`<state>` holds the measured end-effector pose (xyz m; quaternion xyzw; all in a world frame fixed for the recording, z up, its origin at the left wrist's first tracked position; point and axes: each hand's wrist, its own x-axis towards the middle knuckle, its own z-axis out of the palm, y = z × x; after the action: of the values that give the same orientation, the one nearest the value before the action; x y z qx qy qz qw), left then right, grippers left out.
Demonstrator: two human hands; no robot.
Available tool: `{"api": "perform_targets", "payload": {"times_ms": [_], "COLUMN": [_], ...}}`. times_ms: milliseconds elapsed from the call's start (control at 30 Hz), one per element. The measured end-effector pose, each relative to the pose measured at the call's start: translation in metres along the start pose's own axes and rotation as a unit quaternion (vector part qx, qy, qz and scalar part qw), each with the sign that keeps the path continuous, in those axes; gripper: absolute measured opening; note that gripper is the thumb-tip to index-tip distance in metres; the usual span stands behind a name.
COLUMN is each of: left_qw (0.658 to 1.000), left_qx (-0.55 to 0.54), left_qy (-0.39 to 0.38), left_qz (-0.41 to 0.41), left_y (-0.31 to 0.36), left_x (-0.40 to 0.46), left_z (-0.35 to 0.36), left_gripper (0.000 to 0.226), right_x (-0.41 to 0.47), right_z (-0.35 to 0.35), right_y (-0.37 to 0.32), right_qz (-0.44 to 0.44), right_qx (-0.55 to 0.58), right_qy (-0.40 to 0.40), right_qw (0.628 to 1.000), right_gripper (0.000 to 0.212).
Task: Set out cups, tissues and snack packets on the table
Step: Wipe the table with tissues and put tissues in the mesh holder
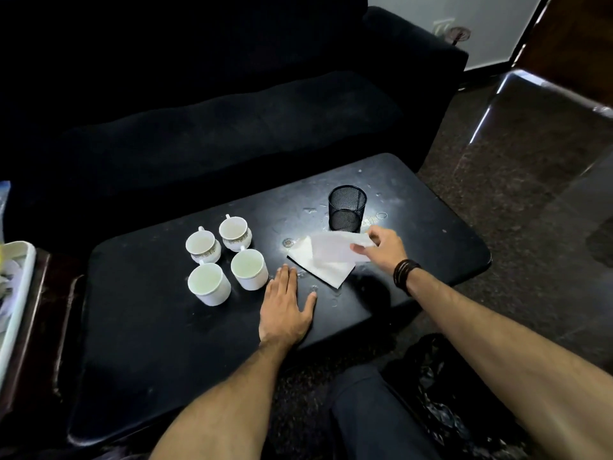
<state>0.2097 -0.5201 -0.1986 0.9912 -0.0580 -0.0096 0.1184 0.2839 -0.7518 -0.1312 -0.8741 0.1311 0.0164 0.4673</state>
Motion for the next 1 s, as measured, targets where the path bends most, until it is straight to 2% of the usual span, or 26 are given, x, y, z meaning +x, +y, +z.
{"api": "perform_targets", "payload": {"times_ms": [100, 167, 267, 533, 833, 1000], "left_qw": [1.000, 0.999, 0.999, 1.000, 1.000, 0.999], "left_qx": [0.018, 0.027, 0.024, 0.013, 0.021, 0.022], "left_qy": [-0.016, -0.021, -0.022, -0.018, -0.021, -0.024], "left_qz": [0.000, -0.002, -0.002, -0.003, 0.000, 0.001], "left_y": [0.000, -0.001, -0.001, -0.001, -0.002, -0.001], "left_x": [0.001, 0.002, 0.000, 0.003, 0.003, 0.004], "left_z": [0.001, 0.002, 0.004, 0.003, 0.004, 0.005], "left_gripper": [0.078, 0.079, 0.079, 0.079, 0.079, 0.079], "right_x": [0.018, 0.036, 0.067, 0.106, 0.114, 0.112], "right_z": [-0.026, -0.044, -0.066, -0.064, -0.062, -0.062], "right_y": [-0.031, -0.053, -0.079, -0.108, -0.119, -0.120], "right_qz": [-0.025, -0.044, -0.049, -0.039, -0.043, -0.035], "right_qx": [0.075, 0.078, 0.038, -0.163, -0.215, -0.250], "right_qy": [0.013, 0.052, 0.085, 0.039, 0.076, 0.029], "right_qw": [0.997, 0.995, 0.994, 0.985, 0.973, 0.967], "right_gripper": [0.022, 0.024, 0.019, 0.028, 0.036, 0.038]}}
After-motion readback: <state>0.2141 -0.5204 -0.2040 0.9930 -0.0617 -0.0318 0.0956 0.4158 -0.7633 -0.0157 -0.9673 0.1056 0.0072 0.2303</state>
